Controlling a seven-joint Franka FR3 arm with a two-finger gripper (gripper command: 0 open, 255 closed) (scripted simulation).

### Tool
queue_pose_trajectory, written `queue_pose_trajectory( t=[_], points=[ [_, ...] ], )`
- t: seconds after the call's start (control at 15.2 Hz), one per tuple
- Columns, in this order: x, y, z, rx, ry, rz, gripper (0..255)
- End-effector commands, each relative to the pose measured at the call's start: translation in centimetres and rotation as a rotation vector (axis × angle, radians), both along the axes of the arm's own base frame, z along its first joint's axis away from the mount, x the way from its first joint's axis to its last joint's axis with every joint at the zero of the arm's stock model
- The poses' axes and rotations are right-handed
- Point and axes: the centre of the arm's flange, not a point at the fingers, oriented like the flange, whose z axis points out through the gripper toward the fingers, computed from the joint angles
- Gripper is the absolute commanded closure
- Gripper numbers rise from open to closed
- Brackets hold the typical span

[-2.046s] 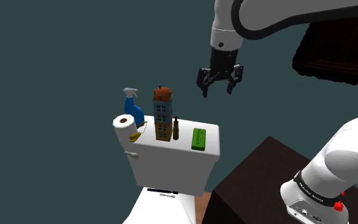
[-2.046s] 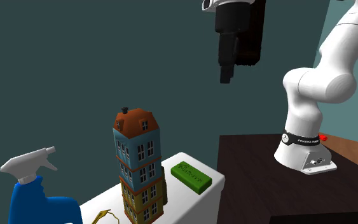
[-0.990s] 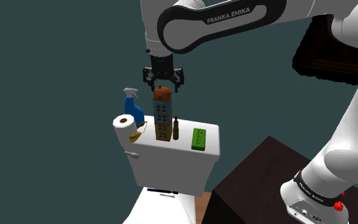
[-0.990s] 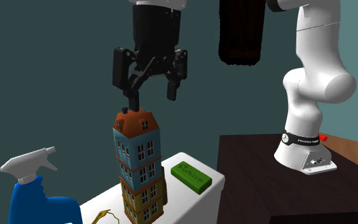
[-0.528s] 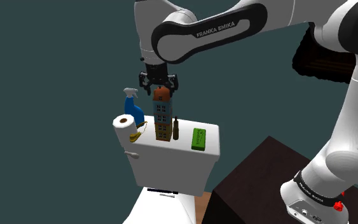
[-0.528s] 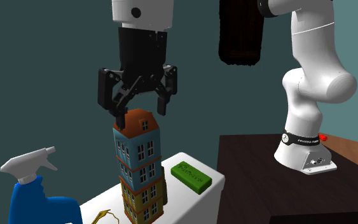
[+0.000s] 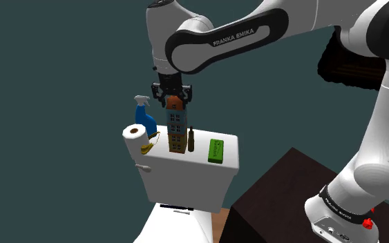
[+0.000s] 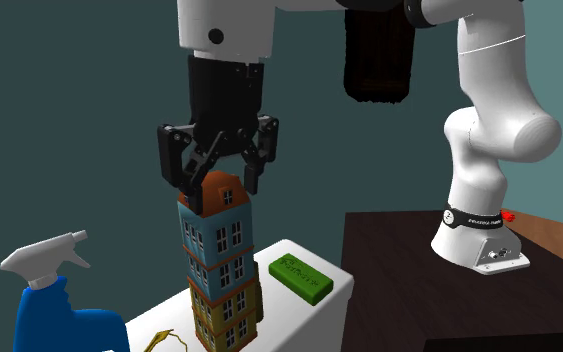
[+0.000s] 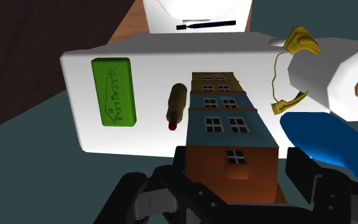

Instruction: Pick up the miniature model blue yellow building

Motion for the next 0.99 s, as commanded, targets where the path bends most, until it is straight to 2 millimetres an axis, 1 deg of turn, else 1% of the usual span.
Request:
queue_pose_trajectory(
  t=[0.0, 0.26, 0.92],
  points=[
    [0.0, -0.1, -0.2, -0.001, 0.003, -0.001, 255],
    [0.0, -0.1, -0.2, -0.001, 0.003, -0.001, 255],
    [0.0, -0.1, 5.1, -0.001, 0.003, -0.001, 255]
  ],
)
